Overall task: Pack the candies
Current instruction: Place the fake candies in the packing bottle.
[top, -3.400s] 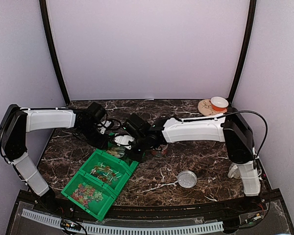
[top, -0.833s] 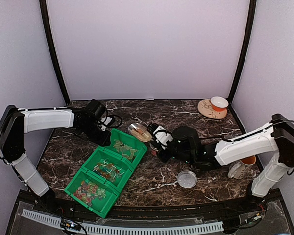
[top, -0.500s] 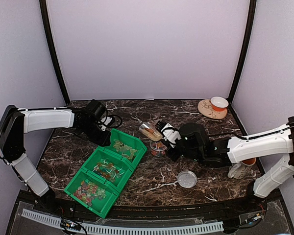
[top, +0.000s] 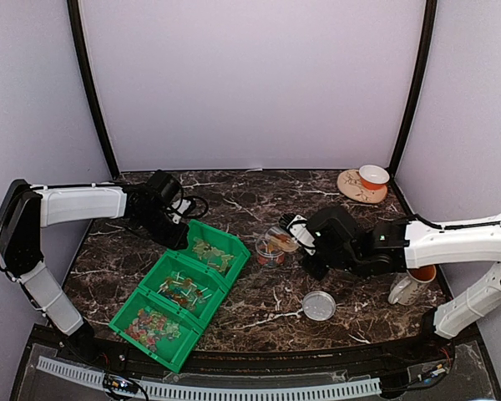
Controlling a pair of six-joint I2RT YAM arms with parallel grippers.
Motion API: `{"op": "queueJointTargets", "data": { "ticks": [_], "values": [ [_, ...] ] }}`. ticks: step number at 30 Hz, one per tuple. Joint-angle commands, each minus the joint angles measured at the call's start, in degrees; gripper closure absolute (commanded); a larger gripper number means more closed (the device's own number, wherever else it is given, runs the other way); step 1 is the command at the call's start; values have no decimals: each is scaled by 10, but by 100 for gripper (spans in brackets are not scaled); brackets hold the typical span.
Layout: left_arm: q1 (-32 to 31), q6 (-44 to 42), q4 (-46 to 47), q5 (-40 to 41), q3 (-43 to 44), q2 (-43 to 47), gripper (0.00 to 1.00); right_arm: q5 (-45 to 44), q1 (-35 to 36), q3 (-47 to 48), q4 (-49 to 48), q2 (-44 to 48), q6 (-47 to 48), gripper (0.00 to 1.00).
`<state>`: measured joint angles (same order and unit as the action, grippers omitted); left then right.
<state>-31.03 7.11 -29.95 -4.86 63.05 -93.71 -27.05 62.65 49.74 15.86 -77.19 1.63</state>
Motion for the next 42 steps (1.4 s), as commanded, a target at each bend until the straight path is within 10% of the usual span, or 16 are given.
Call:
{"op": "queueJointTargets", "data": {
  "ticks": [1,42],
  "values": [
    [-1,4,-1,-2,19,29,100,-22,-5,48,85,-9,-20,100],
    [-1,2,0,1,19,23,100,-63,24,180,263,-101,14,100]
  ]
}}
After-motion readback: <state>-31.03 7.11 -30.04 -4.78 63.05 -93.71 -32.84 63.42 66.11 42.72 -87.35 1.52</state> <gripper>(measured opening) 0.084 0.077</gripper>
